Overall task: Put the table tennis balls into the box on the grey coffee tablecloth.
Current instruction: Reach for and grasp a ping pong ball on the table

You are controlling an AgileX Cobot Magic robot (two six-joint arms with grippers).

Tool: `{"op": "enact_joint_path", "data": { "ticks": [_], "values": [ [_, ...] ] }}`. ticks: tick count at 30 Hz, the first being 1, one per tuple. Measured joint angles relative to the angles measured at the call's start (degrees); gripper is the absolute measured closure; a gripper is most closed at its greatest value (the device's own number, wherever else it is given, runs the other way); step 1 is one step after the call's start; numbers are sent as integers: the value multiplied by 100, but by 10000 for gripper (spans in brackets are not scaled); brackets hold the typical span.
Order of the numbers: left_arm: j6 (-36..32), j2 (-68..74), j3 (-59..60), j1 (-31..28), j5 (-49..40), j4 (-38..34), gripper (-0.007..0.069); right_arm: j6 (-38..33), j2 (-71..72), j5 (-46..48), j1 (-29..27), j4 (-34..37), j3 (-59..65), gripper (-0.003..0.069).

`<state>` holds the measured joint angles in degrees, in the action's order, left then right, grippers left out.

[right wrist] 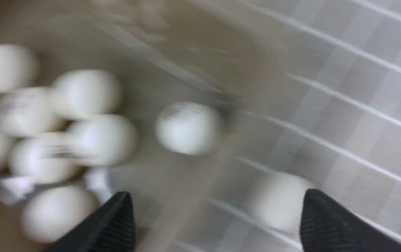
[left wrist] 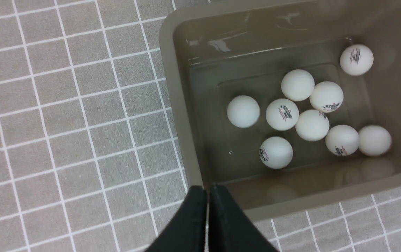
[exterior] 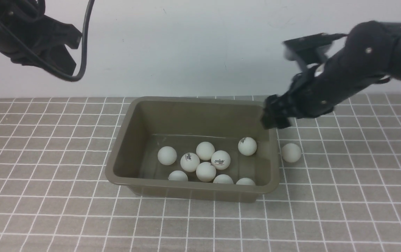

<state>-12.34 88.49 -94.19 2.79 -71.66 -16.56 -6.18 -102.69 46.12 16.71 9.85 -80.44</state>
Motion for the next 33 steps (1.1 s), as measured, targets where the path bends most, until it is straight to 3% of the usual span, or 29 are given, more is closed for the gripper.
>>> {"op": "enact_joint_path", "data": {
  "ticks": [4,7,14,20,25,26,33],
  "values": [
    [-19,-355,428,0,0,0,629,577,-178,217,-799,-232,0,221],
    [-21,-526,612,0,0,0,629,618,-363,304,-971,-19,0,251],
    [-26,-730,721,0,-1,0,629,-162,-1034,1,-806,921,0,235],
    [-26,-730,728,0,-1,0,629,-313,-1494,-335,-700,1182,-6,208],
    [-26,-730,728,0,-1,0,629,-346,-1610,-366,-634,1199,-33,238],
    [-26,-730,728,0,-1,0,629,-346,-1650,-337,-645,1155,-27,297],
    [-26,-730,728,0,-1,-3,629,-348,-1402,76,-659,844,-125,298]
  ]
}}
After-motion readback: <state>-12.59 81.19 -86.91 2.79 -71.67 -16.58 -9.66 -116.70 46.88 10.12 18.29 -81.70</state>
